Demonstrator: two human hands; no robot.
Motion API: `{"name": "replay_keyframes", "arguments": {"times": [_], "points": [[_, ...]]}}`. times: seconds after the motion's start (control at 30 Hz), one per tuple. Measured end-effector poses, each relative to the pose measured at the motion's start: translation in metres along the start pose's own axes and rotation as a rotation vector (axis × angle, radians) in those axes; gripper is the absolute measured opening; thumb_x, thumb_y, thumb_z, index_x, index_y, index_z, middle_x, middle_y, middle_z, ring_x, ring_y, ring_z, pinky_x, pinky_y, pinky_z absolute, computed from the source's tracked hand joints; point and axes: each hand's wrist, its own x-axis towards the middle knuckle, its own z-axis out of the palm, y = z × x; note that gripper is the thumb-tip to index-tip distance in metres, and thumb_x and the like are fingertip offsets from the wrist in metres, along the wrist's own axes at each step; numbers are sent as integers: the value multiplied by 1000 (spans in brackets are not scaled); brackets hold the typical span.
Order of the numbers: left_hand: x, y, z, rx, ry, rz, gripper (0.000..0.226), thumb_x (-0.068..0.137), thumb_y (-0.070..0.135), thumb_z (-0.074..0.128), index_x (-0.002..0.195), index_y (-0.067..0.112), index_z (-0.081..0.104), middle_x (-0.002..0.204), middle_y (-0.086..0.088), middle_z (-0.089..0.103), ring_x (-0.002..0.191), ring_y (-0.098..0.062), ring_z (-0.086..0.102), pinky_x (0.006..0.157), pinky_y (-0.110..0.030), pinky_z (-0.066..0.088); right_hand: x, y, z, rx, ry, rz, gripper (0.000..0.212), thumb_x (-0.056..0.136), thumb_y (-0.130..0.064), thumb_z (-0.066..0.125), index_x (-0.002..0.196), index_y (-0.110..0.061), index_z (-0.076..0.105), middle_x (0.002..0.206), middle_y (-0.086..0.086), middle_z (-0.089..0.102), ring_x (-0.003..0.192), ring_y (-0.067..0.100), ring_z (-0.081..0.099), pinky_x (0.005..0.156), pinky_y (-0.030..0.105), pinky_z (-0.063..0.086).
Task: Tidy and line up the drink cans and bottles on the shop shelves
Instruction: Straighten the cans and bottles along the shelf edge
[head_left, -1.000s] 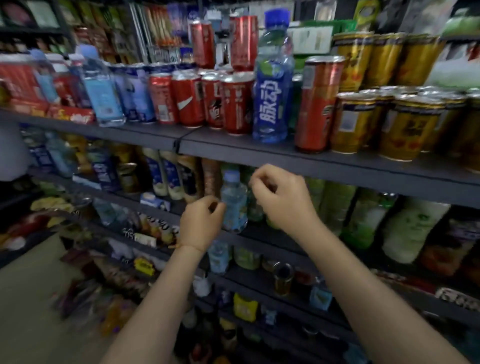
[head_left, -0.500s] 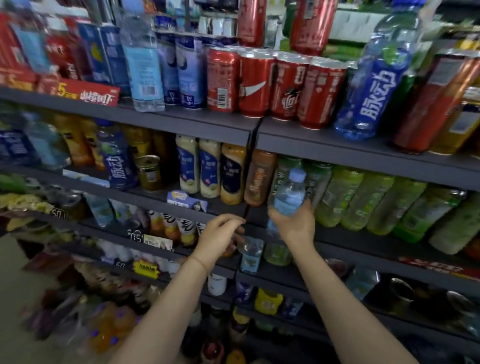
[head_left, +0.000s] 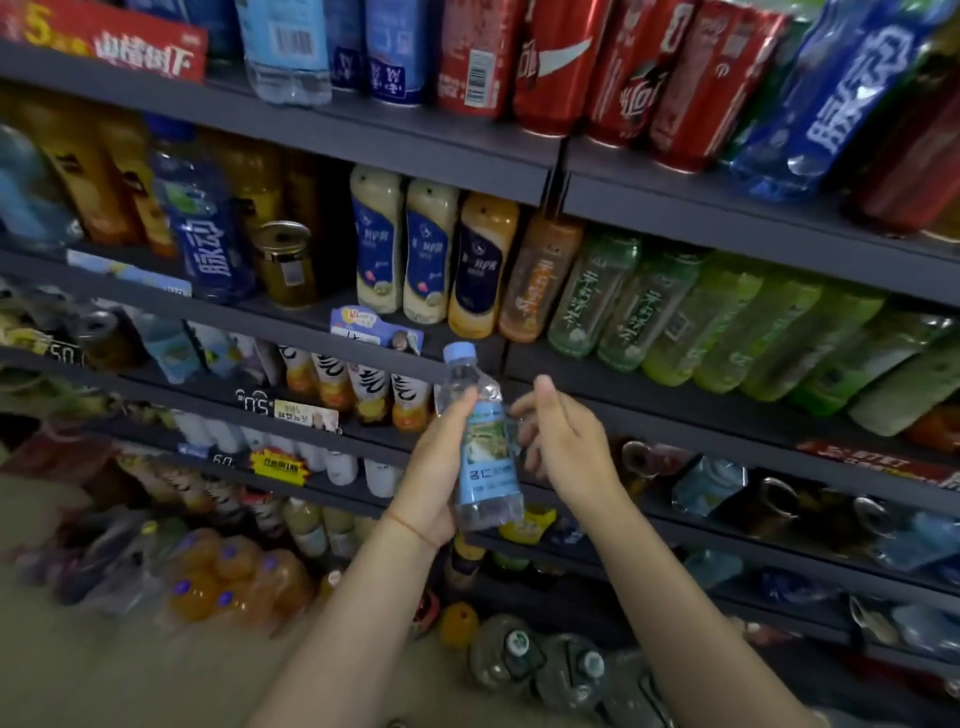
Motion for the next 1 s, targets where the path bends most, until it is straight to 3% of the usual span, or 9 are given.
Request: {"name": "replay_keyframes", "arguments": {"times": [0.13, 0.27, 0.4, 0.57, 0.63, 0.73, 0.83, 0.93, 1.0], "points": [[-11, -23, 31, -24, -50, -15, 70, 77, 58, 64, 125, 8, 62, 98, -12, 70, 81, -25, 69, 72, -36, 57, -23, 19, -38, 45, -24, -1, 46, 104, -43, 39, 87, -11, 67, 65, 0, 59, 53, 10, 56, 55, 27, 44], [-30, -53, 101, 81, -101, 28, 97, 52, 68, 82, 126, 9, 62, 107, -17, 67, 92, -31, 67, 79, -44, 55, -49, 38, -113, -6, -60, -108, 22, 96, -45, 56, 97, -25, 67, 93, -5, 67, 88, 8, 62, 81, 31, 50], [-65, -97, 204, 177, -234, 176, 48, 66, 50, 77, 104, 21, 74, 101, -15, 72, 88, -29, 69, 78, -42, 56, -86, 50, -223, -143, -107, -146, 26, 80, -43, 76, 102, -35, 63, 105, -6, 61, 96, -2, 57, 80, 13, 45], [-114, -144, 357, 375, -451, 370, 30, 79, 28, 76, 107, 20, 73, 105, -11, 74, 98, -29, 69, 89, -43, 54, -134, 56, -380, 35, 59, -311, 46, 80, -13, 78, 118, -31, 61, 101, -12, 71, 93, 7, 69, 79, 27, 56], [-130, -153, 420, 488, -485, 449, 30, 84, 27, 76, 112, 20, 70, 108, -7, 74, 101, -26, 70, 88, -41, 55, -144, 55, -443, 43, 158, -349, 49, 79, -16, 81, 121, -30, 61, 105, -10, 72, 96, 4, 69, 81, 30, 57], [-143, -165, 505, 568, -466, 621, 15, 92, 20, 65, 107, 20, 64, 98, 7, 70, 94, -9, 67, 77, -16, 52, -148, 52, -529, 9, 330, -381, 47, 76, -25, 84, 116, -30, 60, 102, -14, 71, 91, -3, 67, 77, 21, 55], [-139, -177, 572, 709, -411, 752, 10, 99, 31, 55, 98, 26, 64, 96, 15, 65, 90, 7, 62, 69, -6, 44, -146, 51, -606, -59, 487, -377, 46, 75, -36, 84, 111, -30, 56, 99, -16, 67, 89, -2, 65, 75, 23, 57], [-116, -193, 623, 897, -382, 925, 11, 96, 28, 59, 102, 20, 66, 103, 4, 65, 96, -4, 60, 72, -6, 42, -142, 54, -670, -84, 603, -386, 41, 78, -39, 82, 106, -29, 54, 94, -17, 63, 84, -4, 63, 64, 13, 52], [-100, -207, 654, 972, -377, 1007, 14, 95, 25, 60, 106, 19, 65, 106, 2, 62, 96, -7, 58, 75, -11, 42, -133, 60, -709, -116, 665, -390, 39, 78, -40, 81, 103, -29, 53, 96, -12, 64, 84, -1, 63, 64, 18, 53]]}}
